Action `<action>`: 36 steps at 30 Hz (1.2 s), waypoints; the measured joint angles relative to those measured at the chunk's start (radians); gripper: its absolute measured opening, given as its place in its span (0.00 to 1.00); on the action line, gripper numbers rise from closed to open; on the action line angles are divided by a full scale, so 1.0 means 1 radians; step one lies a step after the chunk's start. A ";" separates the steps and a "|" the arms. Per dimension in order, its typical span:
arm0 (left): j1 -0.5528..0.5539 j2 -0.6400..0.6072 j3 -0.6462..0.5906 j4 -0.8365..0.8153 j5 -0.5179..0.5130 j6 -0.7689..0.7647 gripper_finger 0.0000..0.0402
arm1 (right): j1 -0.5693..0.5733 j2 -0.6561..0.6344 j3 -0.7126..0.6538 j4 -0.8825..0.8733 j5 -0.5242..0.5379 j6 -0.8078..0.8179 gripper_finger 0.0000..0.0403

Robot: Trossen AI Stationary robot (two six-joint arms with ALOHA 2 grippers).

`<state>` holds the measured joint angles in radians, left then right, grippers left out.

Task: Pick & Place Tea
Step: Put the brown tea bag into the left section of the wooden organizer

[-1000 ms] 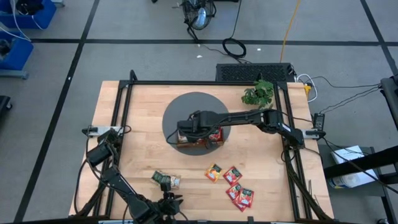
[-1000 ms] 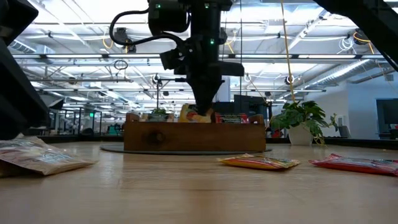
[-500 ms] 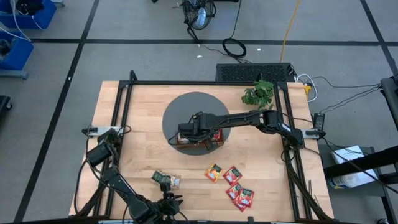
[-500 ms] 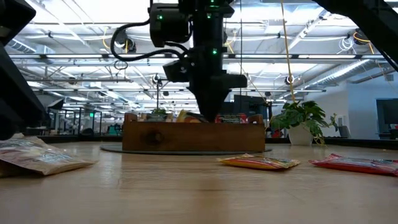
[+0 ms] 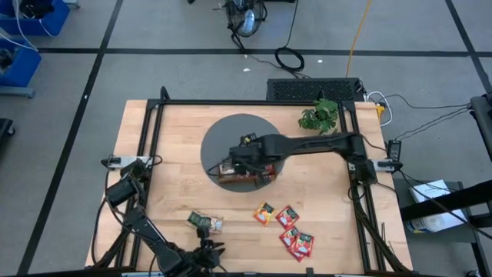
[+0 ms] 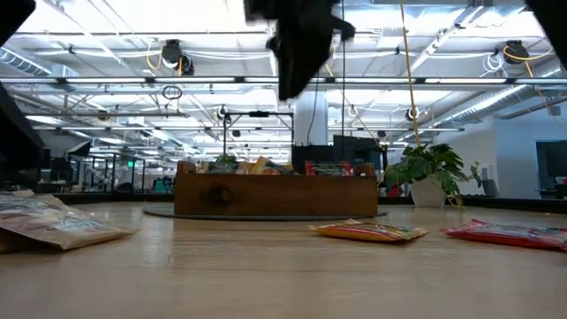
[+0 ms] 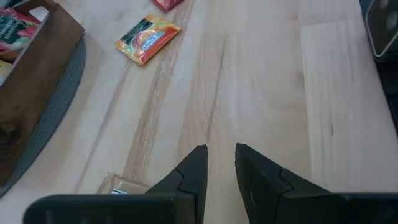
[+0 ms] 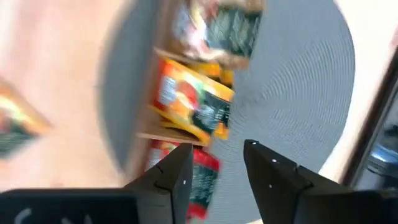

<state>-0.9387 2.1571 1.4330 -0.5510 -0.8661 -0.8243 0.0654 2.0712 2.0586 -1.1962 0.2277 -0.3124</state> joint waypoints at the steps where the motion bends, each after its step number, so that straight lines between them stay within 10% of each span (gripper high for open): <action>1: -0.001 0.000 0.000 0.000 0.000 -0.003 0.22 | 0.014 -0.032 -0.019 0.027 -0.035 0.017 0.32; 12: -0.047 -0.121 0.021 -0.176 -0.008 -0.163 0.22 | 0.332 -0.424 -0.762 0.984 -0.131 0.032 0.08; 20: -0.109 -0.306 0.026 -0.331 -0.216 -0.435 0.22 | 0.406 -0.467 -1.163 1.605 -0.177 0.157 0.02; 36: -0.098 -0.125 0.023 -0.323 0.016 -0.624 0.22 | 0.413 -0.436 -1.315 1.883 -0.181 0.196 0.00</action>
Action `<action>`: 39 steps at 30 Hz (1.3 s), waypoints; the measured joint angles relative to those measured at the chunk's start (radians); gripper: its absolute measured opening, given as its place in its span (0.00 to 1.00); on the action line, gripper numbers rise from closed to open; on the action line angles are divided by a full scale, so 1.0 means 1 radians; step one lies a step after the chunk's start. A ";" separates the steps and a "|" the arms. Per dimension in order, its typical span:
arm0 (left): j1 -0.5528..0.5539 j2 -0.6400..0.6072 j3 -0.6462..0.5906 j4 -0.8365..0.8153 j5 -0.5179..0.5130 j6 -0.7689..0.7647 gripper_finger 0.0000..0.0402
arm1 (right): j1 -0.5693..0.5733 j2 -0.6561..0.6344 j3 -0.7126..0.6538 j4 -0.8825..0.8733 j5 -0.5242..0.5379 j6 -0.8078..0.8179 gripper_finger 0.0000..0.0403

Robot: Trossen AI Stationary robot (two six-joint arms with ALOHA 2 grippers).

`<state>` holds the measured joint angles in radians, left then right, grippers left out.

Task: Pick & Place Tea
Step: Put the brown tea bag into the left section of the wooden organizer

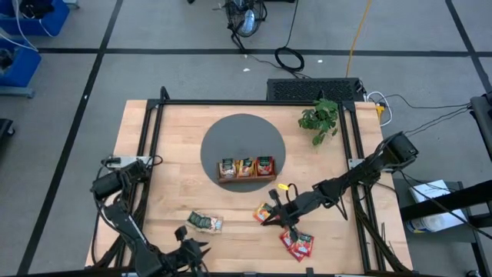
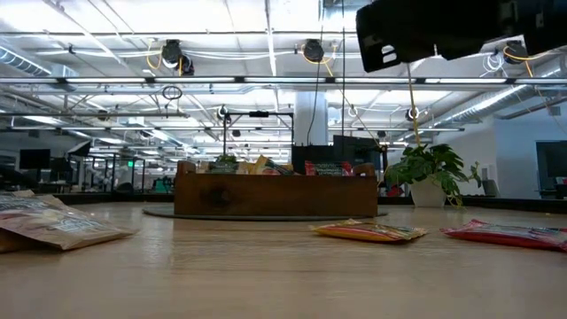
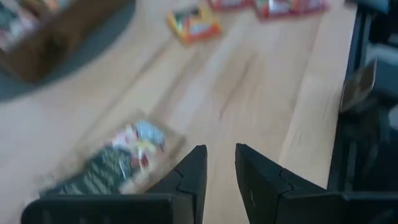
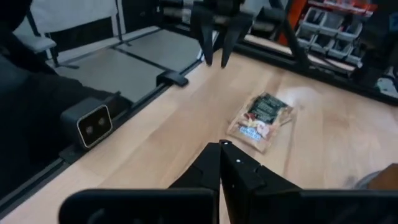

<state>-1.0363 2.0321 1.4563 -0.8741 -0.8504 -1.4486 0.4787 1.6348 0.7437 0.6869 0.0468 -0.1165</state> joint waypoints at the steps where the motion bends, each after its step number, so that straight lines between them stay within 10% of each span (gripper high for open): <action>1: 0.000 0.003 0.000 0.003 0.028 -0.002 0.22 | -0.001 0.002 0.000 0.006 -0.003 0.000 0.00; 22: 0.002 0.011 -0.014 -0.085 0.056 0.054 0.22 | -0.201 0.463 0.545 -0.277 -0.446 -0.142 0.00; 32: 0.030 0.010 -0.021 -0.117 -0.006 0.282 0.22 | -0.320 0.475 0.573 -0.301 -0.471 -0.250 0.00; 39: 0.061 0.010 -0.032 -0.197 0.088 0.172 0.22 | -0.382 0.496 0.568 -0.289 -0.614 -0.218 0.00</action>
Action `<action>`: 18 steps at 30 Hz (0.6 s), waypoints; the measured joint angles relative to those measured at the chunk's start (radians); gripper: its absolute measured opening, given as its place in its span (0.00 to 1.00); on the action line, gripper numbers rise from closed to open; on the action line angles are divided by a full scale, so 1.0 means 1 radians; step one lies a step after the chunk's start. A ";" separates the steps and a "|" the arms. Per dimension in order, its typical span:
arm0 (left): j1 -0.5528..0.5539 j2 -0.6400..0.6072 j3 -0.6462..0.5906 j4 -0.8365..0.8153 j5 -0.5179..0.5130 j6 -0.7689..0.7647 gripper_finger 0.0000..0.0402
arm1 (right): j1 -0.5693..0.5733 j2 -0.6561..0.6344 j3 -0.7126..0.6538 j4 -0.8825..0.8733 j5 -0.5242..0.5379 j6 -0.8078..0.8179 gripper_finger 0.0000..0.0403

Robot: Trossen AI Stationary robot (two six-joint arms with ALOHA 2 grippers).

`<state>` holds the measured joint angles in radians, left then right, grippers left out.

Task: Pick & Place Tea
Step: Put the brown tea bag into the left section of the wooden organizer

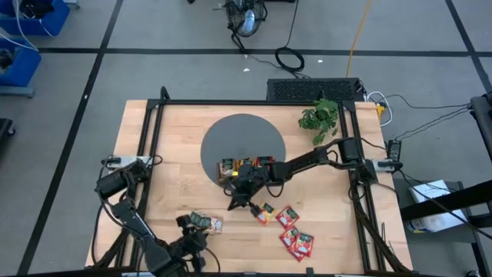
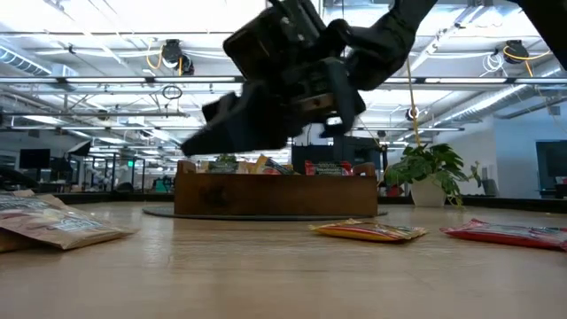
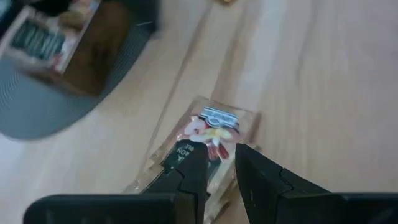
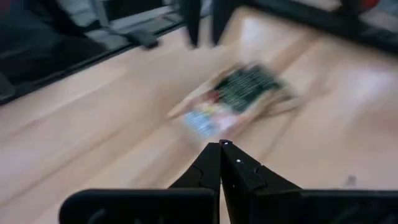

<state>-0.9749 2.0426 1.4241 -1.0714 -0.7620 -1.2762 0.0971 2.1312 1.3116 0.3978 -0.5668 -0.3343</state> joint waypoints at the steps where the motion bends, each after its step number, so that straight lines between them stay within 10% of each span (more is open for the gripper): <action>1: 0.003 0.000 -0.004 0.001 0.000 -0.044 0.22 | 0.000 0.001 -0.005 -0.007 -0.034 0.008 0.00; 11: -0.042 0.000 0.000 0.307 0.024 -0.017 0.22 | 0.052 0.015 -0.027 -0.061 -0.066 -0.217 0.00; 18: 0.017 -0.001 -0.031 0.142 0.037 -0.150 0.22 | 0.115 0.014 -0.033 0.113 0.219 -0.265 0.00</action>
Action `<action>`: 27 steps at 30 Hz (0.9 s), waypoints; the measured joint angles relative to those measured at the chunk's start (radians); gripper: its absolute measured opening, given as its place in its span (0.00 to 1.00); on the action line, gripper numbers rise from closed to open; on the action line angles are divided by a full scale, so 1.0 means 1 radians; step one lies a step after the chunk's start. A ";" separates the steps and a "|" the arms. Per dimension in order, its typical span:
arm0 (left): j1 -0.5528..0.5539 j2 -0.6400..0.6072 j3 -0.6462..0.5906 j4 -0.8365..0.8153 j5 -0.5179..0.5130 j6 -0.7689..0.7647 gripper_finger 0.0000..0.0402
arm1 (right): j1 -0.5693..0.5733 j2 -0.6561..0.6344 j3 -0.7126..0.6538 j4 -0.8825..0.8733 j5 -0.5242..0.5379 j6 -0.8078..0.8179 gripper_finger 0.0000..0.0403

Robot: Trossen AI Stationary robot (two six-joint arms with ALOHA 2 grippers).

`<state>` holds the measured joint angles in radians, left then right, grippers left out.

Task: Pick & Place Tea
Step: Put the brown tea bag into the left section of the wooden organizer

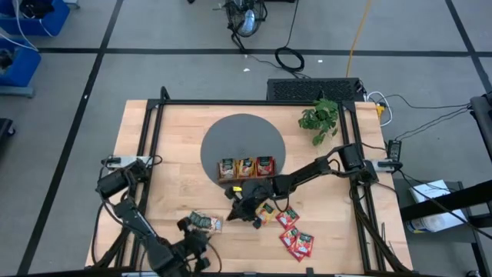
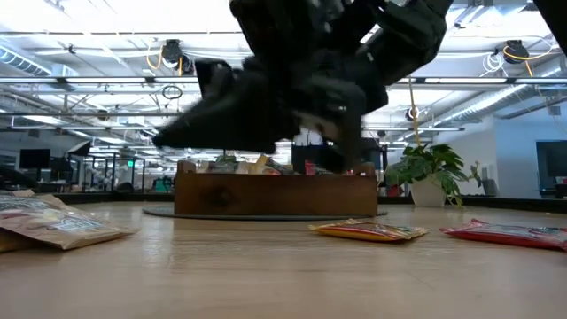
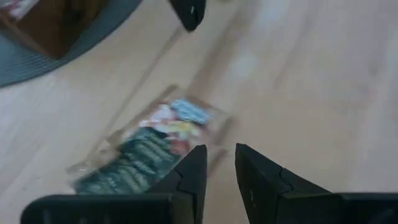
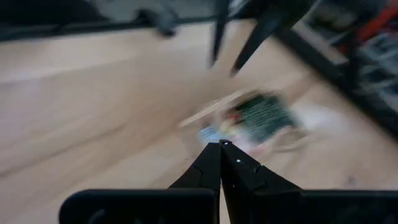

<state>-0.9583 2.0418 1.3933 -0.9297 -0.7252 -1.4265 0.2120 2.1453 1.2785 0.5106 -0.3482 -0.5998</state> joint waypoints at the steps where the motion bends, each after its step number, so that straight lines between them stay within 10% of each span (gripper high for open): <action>1: 0.008 0.000 -0.008 -0.005 0.011 -0.005 0.22 | -0.001 0.000 0.000 0.031 0.004 0.019 0.00; 27: 0.069 0.000 -0.073 -0.065 0.054 -0.012 0.22 | -0.008 0.001 0.000 -0.081 -0.098 0.059 0.00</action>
<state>-0.8889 2.0418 1.3208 -0.9948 -0.6711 -1.4382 0.2043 2.1460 1.2789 0.4296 -0.4461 -0.5410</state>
